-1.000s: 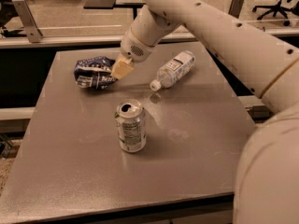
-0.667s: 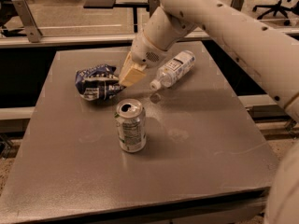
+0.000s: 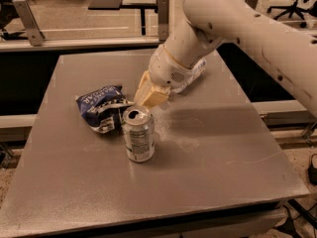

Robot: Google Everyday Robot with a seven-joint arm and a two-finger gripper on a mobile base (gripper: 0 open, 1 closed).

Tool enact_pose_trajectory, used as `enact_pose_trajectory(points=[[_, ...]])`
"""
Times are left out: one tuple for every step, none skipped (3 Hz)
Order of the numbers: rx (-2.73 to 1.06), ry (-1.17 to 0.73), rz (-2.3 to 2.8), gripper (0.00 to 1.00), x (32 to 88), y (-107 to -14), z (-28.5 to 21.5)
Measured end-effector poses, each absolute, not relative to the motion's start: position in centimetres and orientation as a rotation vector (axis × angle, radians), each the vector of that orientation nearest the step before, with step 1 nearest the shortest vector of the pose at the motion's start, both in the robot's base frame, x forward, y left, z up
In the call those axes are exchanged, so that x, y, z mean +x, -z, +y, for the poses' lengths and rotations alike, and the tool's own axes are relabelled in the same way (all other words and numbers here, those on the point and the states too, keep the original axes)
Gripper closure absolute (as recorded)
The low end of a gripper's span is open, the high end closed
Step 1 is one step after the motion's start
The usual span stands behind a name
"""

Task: Move blue chip bag near 7up can

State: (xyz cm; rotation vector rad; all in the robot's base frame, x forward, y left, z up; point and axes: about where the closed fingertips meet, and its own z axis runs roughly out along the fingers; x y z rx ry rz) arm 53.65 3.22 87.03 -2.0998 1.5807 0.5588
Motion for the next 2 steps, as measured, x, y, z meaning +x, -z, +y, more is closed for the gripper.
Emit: enact_pose_trajectory(points=[[-2.122, -0.573, 1.571, 0.89, 52.0, -86.7, 1.9], [-2.124, -0.573, 1.577, 0.65, 51.5, -86.7, 0.6]])
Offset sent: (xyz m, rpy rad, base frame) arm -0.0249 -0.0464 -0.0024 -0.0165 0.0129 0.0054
